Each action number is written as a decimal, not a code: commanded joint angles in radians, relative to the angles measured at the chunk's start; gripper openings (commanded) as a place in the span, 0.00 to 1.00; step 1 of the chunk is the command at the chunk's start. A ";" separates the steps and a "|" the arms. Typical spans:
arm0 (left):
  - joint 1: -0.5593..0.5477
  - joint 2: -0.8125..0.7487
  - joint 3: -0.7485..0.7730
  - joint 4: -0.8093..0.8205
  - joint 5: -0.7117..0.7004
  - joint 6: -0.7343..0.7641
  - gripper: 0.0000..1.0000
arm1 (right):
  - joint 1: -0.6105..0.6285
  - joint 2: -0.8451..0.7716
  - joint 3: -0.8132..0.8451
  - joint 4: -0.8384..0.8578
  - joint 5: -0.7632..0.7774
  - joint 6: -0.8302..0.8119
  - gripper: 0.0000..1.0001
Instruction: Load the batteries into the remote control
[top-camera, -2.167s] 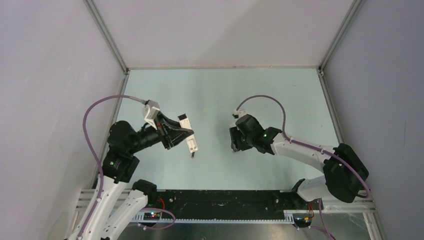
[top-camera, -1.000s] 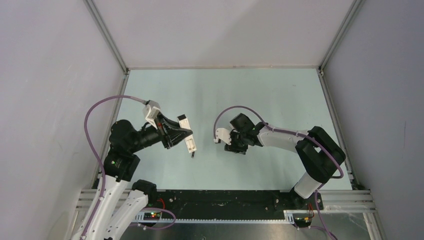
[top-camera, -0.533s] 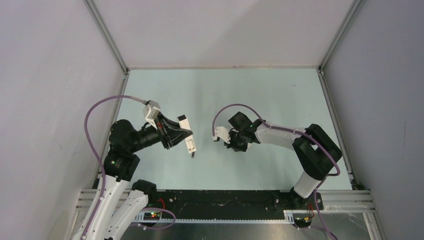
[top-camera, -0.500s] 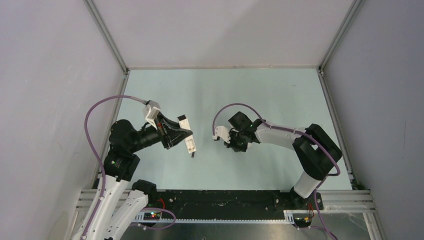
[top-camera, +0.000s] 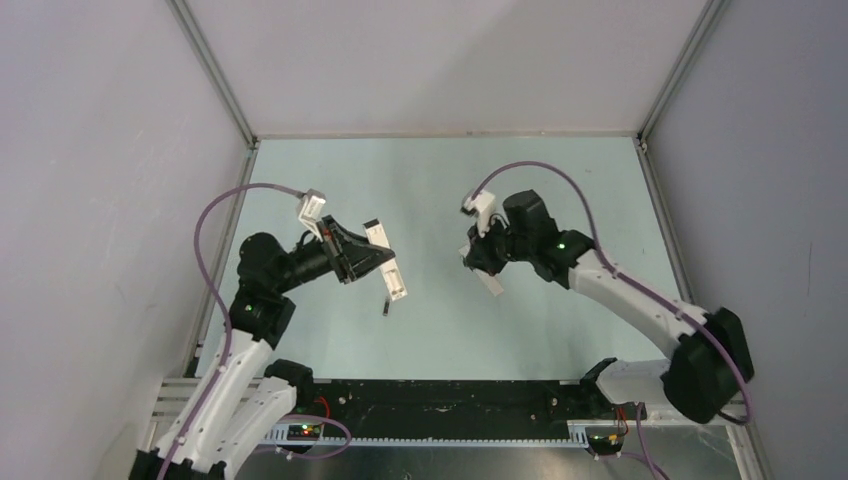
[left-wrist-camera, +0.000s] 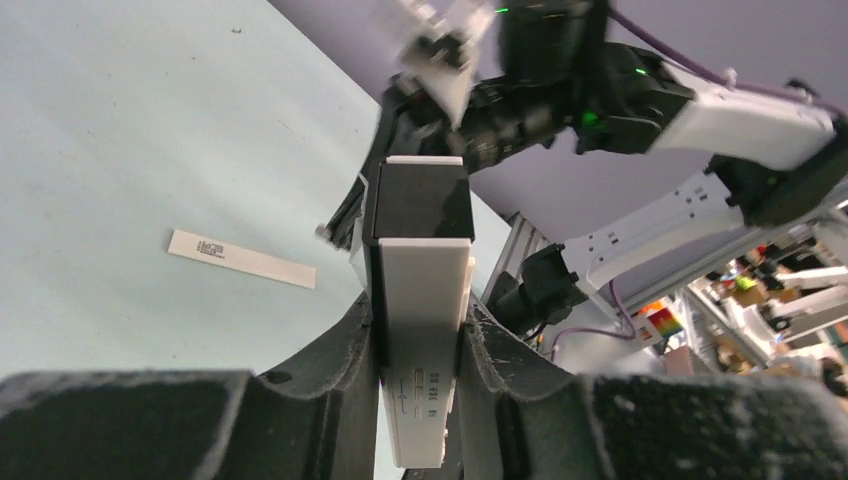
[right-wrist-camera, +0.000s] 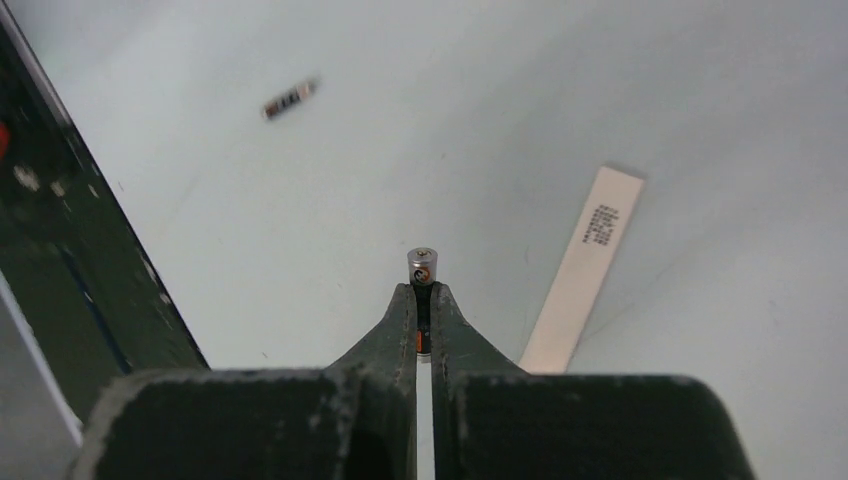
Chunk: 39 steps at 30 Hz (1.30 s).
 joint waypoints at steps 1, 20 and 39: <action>-0.012 0.038 -0.042 0.283 -0.035 -0.191 0.08 | -0.015 -0.141 0.018 0.078 0.146 0.324 0.00; -0.224 0.525 0.193 0.721 -0.122 -0.499 0.07 | 0.059 -0.490 0.137 0.072 0.264 0.653 0.00; -0.305 0.711 0.198 1.095 -0.180 -0.746 0.00 | 0.361 -0.356 0.320 -0.050 0.599 0.476 0.00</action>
